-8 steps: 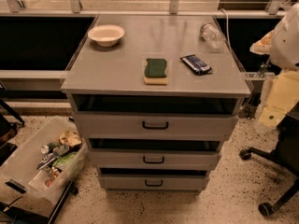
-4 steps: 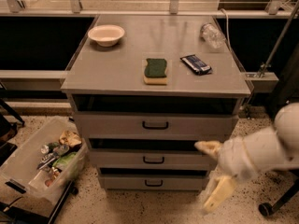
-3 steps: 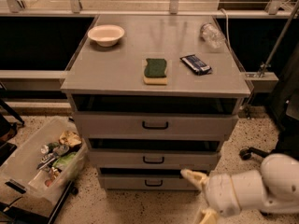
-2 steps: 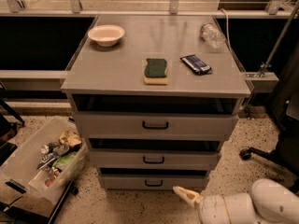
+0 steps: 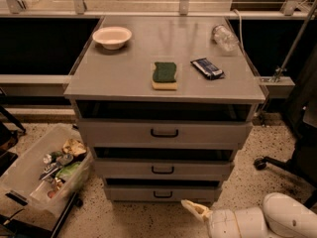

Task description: Open middle drawer

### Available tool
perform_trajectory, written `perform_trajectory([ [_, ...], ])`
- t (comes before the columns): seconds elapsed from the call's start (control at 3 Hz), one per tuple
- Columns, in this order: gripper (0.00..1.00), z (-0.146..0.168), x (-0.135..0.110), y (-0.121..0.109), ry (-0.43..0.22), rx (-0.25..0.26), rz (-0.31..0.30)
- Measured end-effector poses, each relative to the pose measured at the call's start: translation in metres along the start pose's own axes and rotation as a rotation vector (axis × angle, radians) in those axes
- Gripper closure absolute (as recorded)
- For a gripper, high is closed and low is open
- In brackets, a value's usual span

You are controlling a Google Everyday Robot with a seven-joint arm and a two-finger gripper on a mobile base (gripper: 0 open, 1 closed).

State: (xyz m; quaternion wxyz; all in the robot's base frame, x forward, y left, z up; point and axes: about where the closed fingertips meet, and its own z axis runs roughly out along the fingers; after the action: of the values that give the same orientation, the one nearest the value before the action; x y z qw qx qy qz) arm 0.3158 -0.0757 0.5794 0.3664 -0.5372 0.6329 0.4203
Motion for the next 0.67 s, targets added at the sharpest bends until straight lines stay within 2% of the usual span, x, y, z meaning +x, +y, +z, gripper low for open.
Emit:
perform_trajectory([
  [0.33,0.00,-0.003,0.013,-0.002,0.173,0.047,0.078],
  [0.67,0.00,-0.026,0.035,-0.035,0.410,0.198,0.136],
])
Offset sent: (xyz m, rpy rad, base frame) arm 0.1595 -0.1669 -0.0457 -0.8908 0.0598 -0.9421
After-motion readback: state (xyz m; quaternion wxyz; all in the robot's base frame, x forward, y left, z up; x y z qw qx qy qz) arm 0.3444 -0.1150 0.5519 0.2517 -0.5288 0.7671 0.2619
